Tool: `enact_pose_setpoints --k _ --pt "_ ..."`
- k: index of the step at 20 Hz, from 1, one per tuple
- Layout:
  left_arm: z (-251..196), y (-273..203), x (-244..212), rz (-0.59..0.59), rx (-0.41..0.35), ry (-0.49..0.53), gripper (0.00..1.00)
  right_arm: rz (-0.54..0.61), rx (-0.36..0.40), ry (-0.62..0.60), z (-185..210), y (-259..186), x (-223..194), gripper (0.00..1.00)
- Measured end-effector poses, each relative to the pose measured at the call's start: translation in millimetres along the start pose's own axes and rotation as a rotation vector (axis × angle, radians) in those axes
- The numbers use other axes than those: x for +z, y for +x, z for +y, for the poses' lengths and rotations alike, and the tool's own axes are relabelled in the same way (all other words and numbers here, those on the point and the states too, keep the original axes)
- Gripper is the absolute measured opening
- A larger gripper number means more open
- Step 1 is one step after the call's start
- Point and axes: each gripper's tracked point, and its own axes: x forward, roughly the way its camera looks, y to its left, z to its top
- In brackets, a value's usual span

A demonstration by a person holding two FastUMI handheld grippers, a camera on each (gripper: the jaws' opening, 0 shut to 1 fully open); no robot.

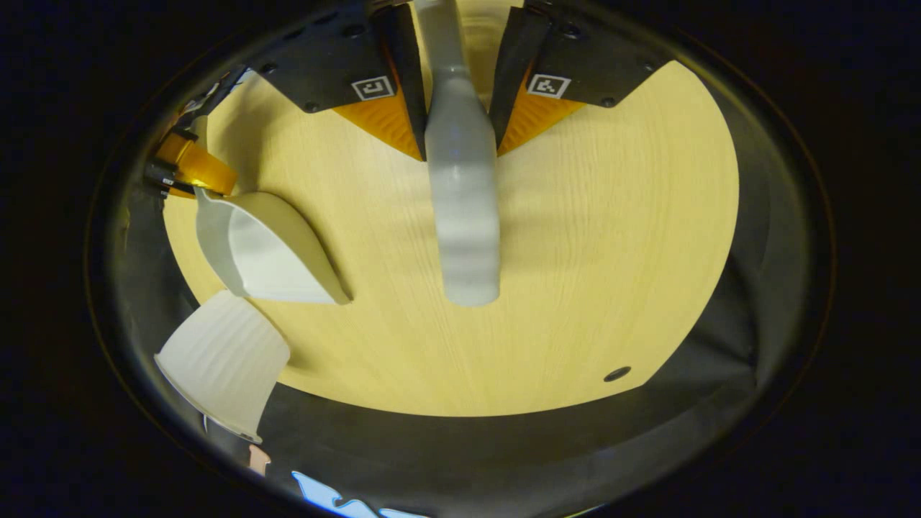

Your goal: Pick up the small broom and dustpan from the desktop, sweep the trash into the dustpan with the broom, and then empty the trash into the garbage bin.

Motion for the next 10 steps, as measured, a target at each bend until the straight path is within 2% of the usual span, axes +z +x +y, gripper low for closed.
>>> enact_pose_setpoints --k 2,4,6,8,9,10 --pt "-5 2 3 -0.011 0.003 0.012 0.53 0.005 -0.007 -0.003 -1 -4 1 0.37" --pt "-4 -1 4 -0.017 -0.003 0.014 0.58 0.001 -0.010 -0.013 -2 -10 4 0.44" --pt "-4 -4 5 -0.030 0.001 0.013 0.61 0.006 -0.007 -0.011 -2 -16 4 0.44" --pt "-6 -8 7 -0.053 -0.003 0.010 0.73 0.014 -0.002 -0.014 -4 -21 5 0.45" --pt "-8 -10 9 -0.067 -0.007 0.004 0.79 0.010 -0.009 -0.018 -7 -25 7 0.67" --pt "-8 -13 11 -0.078 -0.011 -0.003 0.84 0.006 -0.010 -0.021 -9 -27 10 0.69"
